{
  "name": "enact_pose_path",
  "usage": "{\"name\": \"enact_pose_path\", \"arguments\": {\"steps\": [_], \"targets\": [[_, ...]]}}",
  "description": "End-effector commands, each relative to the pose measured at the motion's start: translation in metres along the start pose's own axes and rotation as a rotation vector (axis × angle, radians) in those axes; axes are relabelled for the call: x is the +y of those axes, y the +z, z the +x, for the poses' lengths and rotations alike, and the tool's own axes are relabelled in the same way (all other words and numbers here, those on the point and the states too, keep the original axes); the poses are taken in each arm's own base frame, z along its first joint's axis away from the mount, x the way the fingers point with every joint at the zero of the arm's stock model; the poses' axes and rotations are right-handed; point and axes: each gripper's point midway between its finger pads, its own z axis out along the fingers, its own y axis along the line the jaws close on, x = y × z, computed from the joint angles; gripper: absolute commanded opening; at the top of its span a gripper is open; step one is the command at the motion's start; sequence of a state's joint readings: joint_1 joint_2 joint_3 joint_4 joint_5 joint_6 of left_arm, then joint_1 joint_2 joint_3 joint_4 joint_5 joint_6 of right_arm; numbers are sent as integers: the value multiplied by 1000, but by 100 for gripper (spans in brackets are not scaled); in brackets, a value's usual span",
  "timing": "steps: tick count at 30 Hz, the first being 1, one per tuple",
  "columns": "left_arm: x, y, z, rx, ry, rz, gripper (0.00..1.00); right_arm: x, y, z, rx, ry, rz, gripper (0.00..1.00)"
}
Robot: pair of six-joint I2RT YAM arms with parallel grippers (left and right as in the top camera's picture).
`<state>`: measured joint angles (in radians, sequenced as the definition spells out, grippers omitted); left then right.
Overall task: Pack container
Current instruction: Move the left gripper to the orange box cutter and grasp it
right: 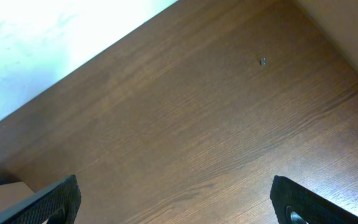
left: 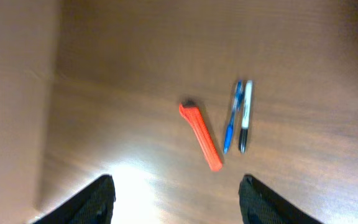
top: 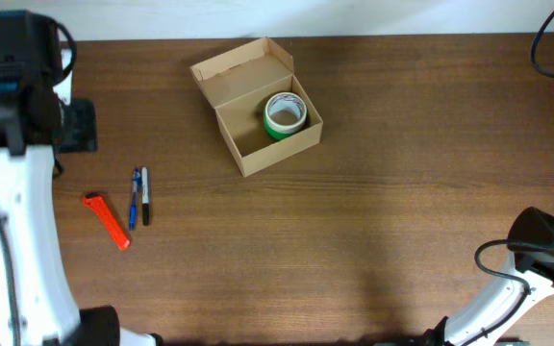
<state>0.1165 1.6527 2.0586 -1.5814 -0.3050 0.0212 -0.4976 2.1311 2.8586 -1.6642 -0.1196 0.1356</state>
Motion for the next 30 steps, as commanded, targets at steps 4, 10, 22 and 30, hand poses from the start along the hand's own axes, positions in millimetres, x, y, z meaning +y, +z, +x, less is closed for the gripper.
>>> {"name": "enact_pose_path", "arguments": {"steps": [4,10,22,30], "targets": [[-18,119,59,284,-218,149,66,2,-7,-2,-18,3,-10,99],[-40,182,104,373,-366,202,67,2,-7,-2,-18,3,-10,99],[-55,240,162,409,-445,216,70,2,-7,-2,-18,3,-10,99],[-44,250,147,327,-458,211,70,2,-7,-2,-18,3,-10,99]]}}
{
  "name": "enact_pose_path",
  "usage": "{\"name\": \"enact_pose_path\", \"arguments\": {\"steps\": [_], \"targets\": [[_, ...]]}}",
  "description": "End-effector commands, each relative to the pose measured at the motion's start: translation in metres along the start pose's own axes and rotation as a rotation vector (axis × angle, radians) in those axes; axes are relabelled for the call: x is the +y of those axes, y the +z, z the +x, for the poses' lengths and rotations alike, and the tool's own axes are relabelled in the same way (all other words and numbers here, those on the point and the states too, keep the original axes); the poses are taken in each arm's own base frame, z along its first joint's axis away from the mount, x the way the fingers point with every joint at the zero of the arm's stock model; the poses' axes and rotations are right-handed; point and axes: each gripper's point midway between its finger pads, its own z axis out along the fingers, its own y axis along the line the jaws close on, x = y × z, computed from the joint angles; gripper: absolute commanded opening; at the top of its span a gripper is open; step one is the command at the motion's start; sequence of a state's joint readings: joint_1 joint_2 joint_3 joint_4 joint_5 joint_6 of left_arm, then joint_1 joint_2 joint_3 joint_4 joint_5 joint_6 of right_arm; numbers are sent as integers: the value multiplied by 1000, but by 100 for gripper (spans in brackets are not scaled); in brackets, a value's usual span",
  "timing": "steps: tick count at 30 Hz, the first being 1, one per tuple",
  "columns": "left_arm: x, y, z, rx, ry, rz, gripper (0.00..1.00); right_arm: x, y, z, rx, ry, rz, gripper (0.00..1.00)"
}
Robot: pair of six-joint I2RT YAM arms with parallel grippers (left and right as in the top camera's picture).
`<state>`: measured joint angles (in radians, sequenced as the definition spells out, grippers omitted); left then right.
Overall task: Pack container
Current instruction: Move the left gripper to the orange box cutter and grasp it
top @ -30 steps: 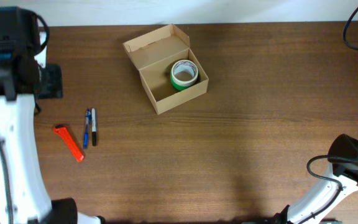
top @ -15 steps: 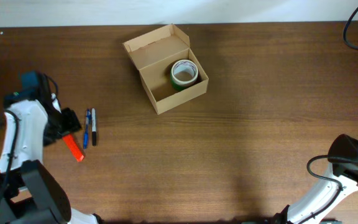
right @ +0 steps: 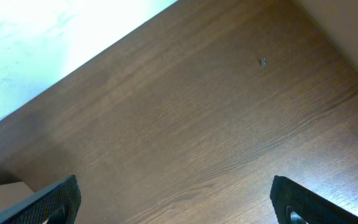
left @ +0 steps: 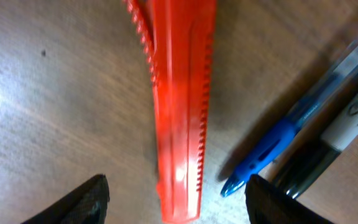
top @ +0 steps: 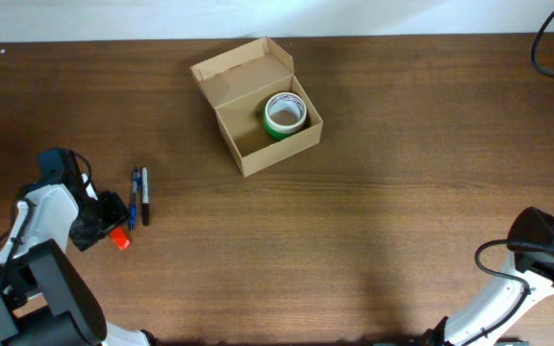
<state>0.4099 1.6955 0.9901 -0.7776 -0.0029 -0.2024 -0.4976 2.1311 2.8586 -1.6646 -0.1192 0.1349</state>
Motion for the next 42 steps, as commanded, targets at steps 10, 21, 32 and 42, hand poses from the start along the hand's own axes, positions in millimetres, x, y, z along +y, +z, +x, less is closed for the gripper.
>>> {"name": "enact_pose_path", "arguments": {"steps": [10,21,32,42], "targets": [[-8,-3,-32,-135,4,45,70,2,-7,-2,-19,3,-10,99],[-4,42,-13,7,-1,18,70,2,-7,-2,-19,3,-10,99],[-8,50,-12,30,-21,36,2,2,-7,-2,-19,3,-10,99],[-14,16,-32,51,-20,42,2,2,-7,-2,-19,3,-10,99]]}}
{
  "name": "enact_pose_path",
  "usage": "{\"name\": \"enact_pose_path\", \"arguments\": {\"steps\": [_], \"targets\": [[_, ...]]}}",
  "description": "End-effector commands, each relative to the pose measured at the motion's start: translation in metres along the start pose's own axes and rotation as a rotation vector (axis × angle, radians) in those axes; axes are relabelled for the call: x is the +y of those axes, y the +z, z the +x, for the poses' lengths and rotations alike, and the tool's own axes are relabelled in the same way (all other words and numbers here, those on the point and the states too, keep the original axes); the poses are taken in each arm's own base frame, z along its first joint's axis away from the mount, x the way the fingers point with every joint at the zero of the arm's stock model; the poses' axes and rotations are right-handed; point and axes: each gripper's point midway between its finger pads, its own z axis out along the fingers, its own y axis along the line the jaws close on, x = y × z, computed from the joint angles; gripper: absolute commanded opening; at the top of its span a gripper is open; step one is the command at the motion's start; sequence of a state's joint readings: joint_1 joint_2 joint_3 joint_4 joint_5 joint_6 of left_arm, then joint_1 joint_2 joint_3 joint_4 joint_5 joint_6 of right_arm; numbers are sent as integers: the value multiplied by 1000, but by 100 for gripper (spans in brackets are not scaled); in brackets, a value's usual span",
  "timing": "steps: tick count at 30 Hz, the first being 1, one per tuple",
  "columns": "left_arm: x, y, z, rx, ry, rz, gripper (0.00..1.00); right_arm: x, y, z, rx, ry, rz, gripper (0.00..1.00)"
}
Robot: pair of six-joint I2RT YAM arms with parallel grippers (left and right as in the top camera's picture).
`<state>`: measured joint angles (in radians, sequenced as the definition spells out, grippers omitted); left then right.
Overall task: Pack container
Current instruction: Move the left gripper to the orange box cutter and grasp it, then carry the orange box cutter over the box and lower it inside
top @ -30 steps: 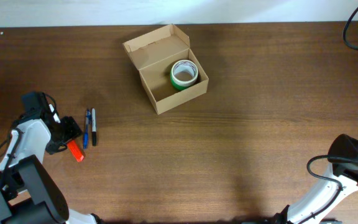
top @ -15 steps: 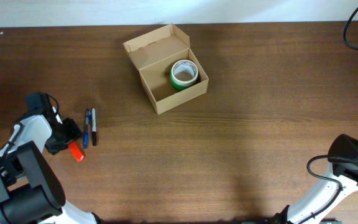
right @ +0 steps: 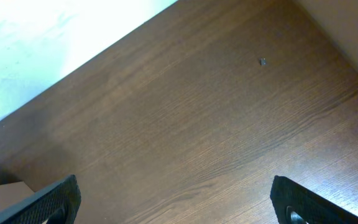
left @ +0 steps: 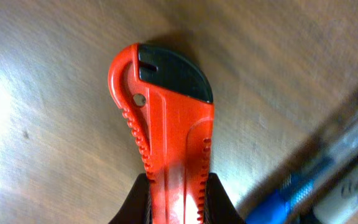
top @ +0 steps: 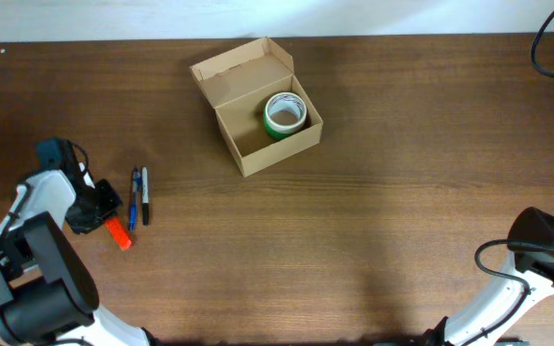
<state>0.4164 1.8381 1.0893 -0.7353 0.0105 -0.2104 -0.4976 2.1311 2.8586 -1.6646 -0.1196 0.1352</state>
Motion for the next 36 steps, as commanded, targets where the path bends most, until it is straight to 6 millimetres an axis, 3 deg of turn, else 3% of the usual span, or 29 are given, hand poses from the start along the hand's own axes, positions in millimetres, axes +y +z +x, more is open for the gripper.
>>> {"name": "enact_pose_path", "arguments": {"steps": [1,4,7,12,17,21,25,28,31,36], "targets": [[-9,-13,-7,47,-3,29,2,2,-7,-2,-19,3,-10,99],[-16,-51,-28,21,30,38,2,2,-7,-2,-19,3,-10,99],[-30,-102,-54,-49,98,51,2,2,-7,-2,-19,3,-10,99],[-69,-206,-94,-267,281,94,2,2,-7,-2,-19,3,-10,99],[-139,-303,-95,-517,562,163,2,2,-7,-2,-19,3,-10,99],[-201,-348,-66,-656,844,203,2,2,-7,-2,-19,3,-10,99],[-263,-360,-23,-726,1134,237,2,2,-7,-2,-19,3,-10,99],[-300,-351,4,-733,1324,245,2,2,-7,-2,-19,3,-10,99],[-327,-330,22,-698,1458,245,2,2,-7,-2,-19,3,-10,99],[-368,-272,35,-598,1571,238,1,2,-7,-2,-19,3,-10,99]]}}
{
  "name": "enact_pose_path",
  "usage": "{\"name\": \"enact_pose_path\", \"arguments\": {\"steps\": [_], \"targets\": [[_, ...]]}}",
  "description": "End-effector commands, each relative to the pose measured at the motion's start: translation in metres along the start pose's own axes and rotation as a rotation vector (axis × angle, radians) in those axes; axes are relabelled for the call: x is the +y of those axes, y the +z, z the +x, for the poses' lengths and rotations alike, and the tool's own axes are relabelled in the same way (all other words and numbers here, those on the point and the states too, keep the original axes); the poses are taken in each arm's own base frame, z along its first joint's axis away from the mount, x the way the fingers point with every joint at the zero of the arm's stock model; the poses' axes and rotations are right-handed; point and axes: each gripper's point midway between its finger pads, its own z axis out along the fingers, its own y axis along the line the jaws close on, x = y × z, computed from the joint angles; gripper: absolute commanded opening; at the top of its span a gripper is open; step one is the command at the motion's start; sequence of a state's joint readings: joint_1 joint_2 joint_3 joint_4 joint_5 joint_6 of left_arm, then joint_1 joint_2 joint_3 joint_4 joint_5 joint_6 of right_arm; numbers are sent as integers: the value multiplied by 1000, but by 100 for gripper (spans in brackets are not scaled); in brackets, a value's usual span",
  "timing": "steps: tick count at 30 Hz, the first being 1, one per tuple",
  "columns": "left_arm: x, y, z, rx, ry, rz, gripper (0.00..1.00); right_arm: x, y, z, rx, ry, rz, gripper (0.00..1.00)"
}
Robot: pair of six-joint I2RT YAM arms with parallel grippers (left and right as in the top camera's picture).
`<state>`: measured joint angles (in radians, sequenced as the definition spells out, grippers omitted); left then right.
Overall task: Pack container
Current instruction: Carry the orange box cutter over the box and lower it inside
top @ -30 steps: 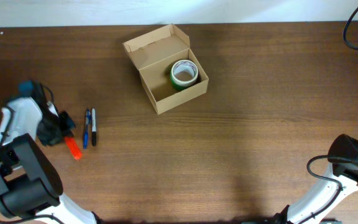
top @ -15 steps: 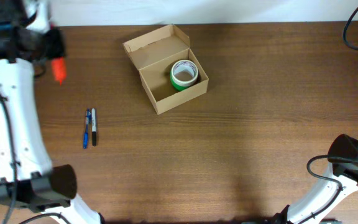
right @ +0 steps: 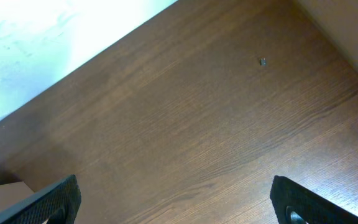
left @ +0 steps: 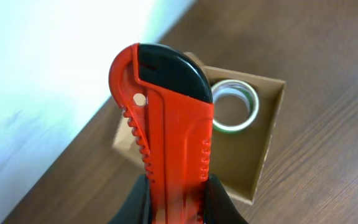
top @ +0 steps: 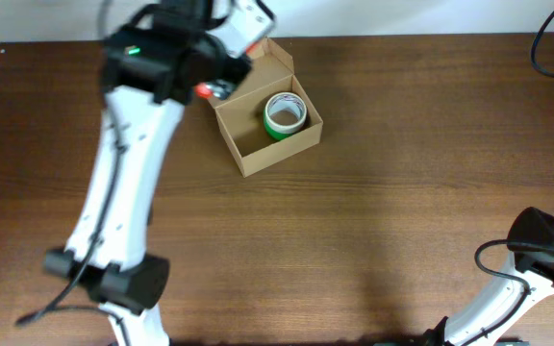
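Observation:
My left gripper [left: 174, 200] is shut on the orange box cutter [left: 169, 124], which has a black cap at its far end. In the overhead view the left gripper [top: 212, 89] holds the cutter [top: 203, 91] over the left edge of the open cardboard box [top: 279, 154]. A green tape roll [top: 285, 113] lies in the box's right half. The left wrist view shows the box [left: 269, 140] and the tape roll [left: 232, 106] below and beyond the cutter. My right gripper [right: 182, 205] stands open over bare table. The pens are hidden under the left arm.
The box's lid flap [top: 243, 69] stands open at the back left. The right arm's base [top: 541, 252] sits at the table's front right corner. A black cable [top: 551, 38] hangs at the back right. The wall edge [right: 55, 56] runs behind the table.
The left gripper was shut on the cutter on the table at the left, beside the pens. Now it holds the cutter raised at the box's left edge. The right arm has not moved.
First the left gripper was open, high above the cutter and two pens. Then it stood open low over the cutter. Then it was shut on the cutter on the table. Now the cutter is in the air at the box.

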<state>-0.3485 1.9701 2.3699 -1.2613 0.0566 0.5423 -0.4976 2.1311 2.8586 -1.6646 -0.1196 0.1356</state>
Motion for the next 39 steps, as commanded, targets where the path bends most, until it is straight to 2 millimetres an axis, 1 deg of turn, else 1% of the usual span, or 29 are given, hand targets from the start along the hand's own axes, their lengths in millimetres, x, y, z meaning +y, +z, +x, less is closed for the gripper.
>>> {"name": "enact_pose_path", "arguments": {"steps": [1,4,7,11,15,17,20,24,27,34,39], "targets": [[-18,62,6,68,102,70,2,2,-7,-2,-19,3,-10,99],[-26,102,13,104,126,99,1,2,-7,-2,-19,3,-10,99],[-32,132,19,127,131,118,2,2,-7,-2,-19,3,-10,99],[-38,160,30,158,128,139,2,2,-7,-2,-19,3,-10,99],[-46,183,44,202,127,168,1,2,-7,-2,-19,3,-10,99],[-50,190,48,215,129,179,2,2,-7,-2,-19,3,-10,99],[-54,193,49,220,131,183,2,2,-7,-2,-19,3,-10,99],[-51,193,52,252,59,146,1,2,-7,-2,-19,3,-10,99],[-56,191,56,277,17,154,2,2,-7,-2,-19,3,-10,99],[-65,185,72,349,-16,183,2,2,-7,-2,-19,3,-10,99],[-74,182,76,377,-12,203,1,2,-7,-2,-19,3,-10,99]]}}
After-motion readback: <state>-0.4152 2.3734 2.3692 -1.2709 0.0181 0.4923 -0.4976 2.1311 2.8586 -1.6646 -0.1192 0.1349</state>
